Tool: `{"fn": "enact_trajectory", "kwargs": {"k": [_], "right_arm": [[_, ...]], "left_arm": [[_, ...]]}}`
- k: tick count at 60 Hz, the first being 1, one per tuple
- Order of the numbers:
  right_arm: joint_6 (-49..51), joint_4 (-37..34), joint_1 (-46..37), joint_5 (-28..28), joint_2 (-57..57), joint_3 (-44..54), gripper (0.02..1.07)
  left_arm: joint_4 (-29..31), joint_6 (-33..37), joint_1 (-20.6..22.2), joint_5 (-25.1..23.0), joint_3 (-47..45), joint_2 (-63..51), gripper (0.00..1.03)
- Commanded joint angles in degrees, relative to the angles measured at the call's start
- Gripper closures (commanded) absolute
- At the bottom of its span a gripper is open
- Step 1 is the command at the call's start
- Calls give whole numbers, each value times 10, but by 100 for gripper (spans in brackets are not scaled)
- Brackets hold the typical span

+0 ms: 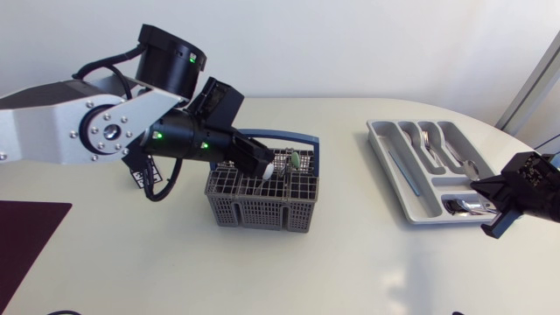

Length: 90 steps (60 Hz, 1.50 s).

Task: Transfer all utensils from the basket to the drawer tray.

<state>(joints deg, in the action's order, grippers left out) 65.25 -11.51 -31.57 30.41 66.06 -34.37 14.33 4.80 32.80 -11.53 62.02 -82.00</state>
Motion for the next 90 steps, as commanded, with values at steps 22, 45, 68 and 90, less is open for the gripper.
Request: {"fn": "enact_trajectory", "kwargs": {"k": [22,45,68,90], "right_arm": [[110,188,-67,-11,213,-10,101],[157,333,-75,-44,318,-11,101],[176,344,-101,-51,285,4,35],[124,240,-111,-22,149,9,12]], "left_arm": [[-3,17,1,24,-27,-12,35],[-3,21,-1,31,-26,-14,35],[-2,21,-5,34,-28,-19,34],[-4,19,-5,37,-26,-30,34]]}}
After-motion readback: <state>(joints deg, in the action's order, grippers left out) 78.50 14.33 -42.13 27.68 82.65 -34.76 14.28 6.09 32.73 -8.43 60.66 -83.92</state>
